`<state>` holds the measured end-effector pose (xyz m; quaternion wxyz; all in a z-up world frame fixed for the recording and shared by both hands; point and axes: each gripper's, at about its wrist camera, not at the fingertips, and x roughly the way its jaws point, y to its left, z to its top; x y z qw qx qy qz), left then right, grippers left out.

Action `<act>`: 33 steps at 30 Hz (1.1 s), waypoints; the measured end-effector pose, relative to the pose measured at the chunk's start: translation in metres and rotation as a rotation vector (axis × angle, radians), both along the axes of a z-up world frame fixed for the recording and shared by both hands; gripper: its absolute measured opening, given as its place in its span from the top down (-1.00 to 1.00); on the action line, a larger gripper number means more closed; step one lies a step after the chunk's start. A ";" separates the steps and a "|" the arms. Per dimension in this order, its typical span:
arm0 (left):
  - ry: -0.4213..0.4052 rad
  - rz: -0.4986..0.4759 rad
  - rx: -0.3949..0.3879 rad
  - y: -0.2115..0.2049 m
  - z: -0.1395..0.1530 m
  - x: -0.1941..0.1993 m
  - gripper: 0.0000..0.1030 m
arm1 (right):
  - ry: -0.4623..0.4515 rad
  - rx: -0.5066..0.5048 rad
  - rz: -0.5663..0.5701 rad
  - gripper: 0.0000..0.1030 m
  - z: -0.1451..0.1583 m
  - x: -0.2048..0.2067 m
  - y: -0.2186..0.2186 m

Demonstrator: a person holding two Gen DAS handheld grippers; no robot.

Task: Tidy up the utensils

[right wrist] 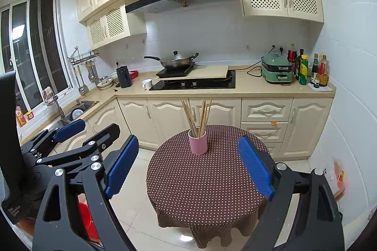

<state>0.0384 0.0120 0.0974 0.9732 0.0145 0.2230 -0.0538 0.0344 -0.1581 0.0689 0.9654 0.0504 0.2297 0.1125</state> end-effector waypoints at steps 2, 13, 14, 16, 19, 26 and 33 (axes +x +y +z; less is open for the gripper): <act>0.003 0.016 0.017 -0.002 -0.003 -0.002 -0.47 | -0.001 -0.015 -0.005 -0.62 -0.001 -0.002 0.001; -0.012 0.023 0.021 -0.004 -0.004 -0.013 -0.47 | -0.004 -0.001 -0.003 -0.65 -0.001 -0.009 0.000; -0.013 0.021 0.021 -0.005 -0.003 -0.013 -0.47 | -0.003 0.000 -0.002 -0.65 -0.001 -0.010 -0.001; -0.014 0.023 0.023 -0.005 -0.004 -0.014 -0.47 | -0.002 0.002 -0.007 -0.67 -0.001 -0.011 -0.002; -0.016 0.022 0.026 -0.005 -0.003 -0.015 -0.47 | 0.000 0.006 -0.006 -0.69 -0.001 -0.012 -0.003; -0.016 0.019 0.031 -0.006 -0.002 -0.018 -0.47 | 0.008 0.016 -0.013 -0.72 -0.003 -0.013 -0.008; -0.014 0.017 0.031 -0.005 -0.004 -0.019 -0.47 | 0.006 0.027 -0.026 -0.75 -0.005 -0.016 -0.010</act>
